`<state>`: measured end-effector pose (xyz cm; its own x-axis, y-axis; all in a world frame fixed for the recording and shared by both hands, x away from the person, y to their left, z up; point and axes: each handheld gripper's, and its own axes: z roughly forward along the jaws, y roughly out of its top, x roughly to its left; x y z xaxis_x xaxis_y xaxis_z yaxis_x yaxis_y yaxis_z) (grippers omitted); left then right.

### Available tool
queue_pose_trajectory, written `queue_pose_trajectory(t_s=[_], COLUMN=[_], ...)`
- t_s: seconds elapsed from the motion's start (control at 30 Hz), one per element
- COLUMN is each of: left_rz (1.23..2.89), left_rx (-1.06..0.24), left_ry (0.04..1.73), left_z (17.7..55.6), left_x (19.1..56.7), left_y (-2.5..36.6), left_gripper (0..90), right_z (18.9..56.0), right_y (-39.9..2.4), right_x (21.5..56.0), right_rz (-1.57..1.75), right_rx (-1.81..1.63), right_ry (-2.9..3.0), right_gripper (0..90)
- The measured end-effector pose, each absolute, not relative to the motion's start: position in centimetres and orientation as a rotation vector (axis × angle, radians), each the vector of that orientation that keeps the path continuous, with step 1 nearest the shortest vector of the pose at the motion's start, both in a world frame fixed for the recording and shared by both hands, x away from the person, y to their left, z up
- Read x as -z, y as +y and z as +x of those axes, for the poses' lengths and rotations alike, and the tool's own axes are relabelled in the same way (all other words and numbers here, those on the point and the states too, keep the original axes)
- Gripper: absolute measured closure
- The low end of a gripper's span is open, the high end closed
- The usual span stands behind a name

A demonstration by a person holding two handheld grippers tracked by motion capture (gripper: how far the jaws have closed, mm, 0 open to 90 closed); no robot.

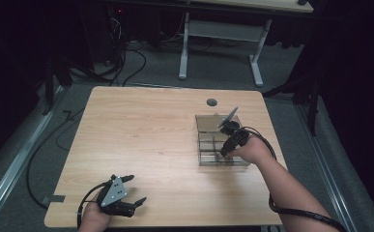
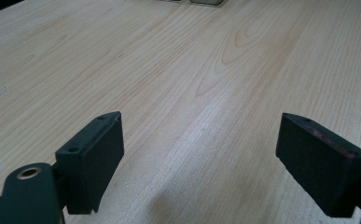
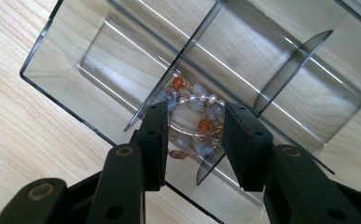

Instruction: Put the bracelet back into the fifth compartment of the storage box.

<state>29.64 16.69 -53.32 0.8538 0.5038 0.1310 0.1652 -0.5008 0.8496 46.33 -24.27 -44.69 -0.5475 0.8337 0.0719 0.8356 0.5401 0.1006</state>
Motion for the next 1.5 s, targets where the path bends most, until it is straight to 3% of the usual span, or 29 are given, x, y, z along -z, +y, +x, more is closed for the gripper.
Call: queue_pose_trajectory(t_s=[0.53,0.93,1.5], left_rz=[2.076,2.081,2.070], left_rx=[-0.453,-0.451,-0.450], left_ry=[0.492,0.496,0.499], left_z=[29.6,29.7,29.7], left_x=[53.3,53.3,53.3], left_y=[16.8,16.7,16.8], left_gripper=[15.8,15.8,15.8], right_z=[45.8,43.6,40.7], right_y=[-24.7,-26.0,-26.1], right_x=[43.6,43.4,43.6], right_rz=[-1.477,-1.512,-1.497], right_rx=[0.228,0.250,0.279], right_ry=[-2.759,-2.740,-2.749], right_gripper=[61.2,69.8,72.7])
